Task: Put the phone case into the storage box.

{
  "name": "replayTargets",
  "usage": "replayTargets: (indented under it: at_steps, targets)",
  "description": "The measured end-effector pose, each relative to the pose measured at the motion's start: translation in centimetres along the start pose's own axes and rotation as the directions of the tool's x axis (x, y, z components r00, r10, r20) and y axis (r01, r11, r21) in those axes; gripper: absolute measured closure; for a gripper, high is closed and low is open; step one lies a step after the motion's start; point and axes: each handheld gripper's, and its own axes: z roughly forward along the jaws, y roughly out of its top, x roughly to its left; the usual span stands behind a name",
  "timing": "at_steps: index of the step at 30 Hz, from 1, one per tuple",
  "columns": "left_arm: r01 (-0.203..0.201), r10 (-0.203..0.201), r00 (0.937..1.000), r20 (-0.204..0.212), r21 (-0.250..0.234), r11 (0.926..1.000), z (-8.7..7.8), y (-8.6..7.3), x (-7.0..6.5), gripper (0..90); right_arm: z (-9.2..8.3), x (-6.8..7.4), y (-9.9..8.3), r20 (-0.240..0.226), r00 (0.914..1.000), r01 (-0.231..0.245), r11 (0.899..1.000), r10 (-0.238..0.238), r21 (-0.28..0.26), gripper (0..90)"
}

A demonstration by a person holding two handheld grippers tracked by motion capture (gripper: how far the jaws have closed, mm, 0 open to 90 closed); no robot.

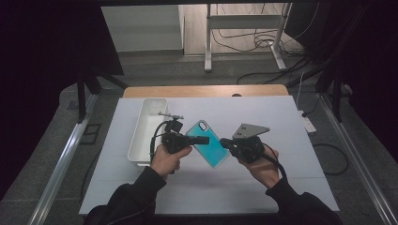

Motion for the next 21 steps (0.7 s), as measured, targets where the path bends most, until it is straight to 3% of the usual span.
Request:
replayTargets:
  at_steps: [7, 9, 14, 16, 19, 21]
  targets:
    - [-0.025, 0.025, 0.9995, -0.019, 0.003, 0.9997, -0.2, 0.0, -0.1, 85.9, 0.0, -0.1, 0.0, -0.015, 0.9997, -0.017, 1.0, 0.017, 0.001, 85.3]
    - [-0.046, 0.046, 0.9979, -0.045, 0.005, 0.999, -0.4, 0.0, -0.3, 86.0, -0.2, -0.3, 0.1, -0.036, 0.9985, -0.041, 0.999, 0.041, -0.007, 78.9]
    - [-0.073, 0.073, 0.9958, -0.056, 0.002, 0.9973, -1.0, 0.0, -0.1, 85.8, -0.9, -0.9, 0.2, -0.07, 0.9943, -0.08, 0.997, 0.08, 0.001, 61.7]
    - [-0.087, 0.087, 0.9946, -0.056, 0.007, 0.9962, -1.2, 0.1, -0.1, 85.8, -1.0, -1.2, 0.3, -0.095, 0.9905, -0.099, 0.995, 0.099, 0.008, 53.7]
    - [-0.097, 0.097, 0.994, -0.05, 0.003, 0.9953, -1.3, 0.1, -0.1, 85.7, -0.9, -1.4, 0.3, -0.115, 0.9866, -0.114, 0.993, 0.115, 0.02, 48.6]
    - [-0.125, 0.126, 0.99, -0.064, 0.018, 0.992, -1.6, 0.1, -0.3, 85.7, -0.9, -1.6, 0.3, -0.161, 0.9788, -0.125, 0.992, 0.127, 0.023, 40.7]
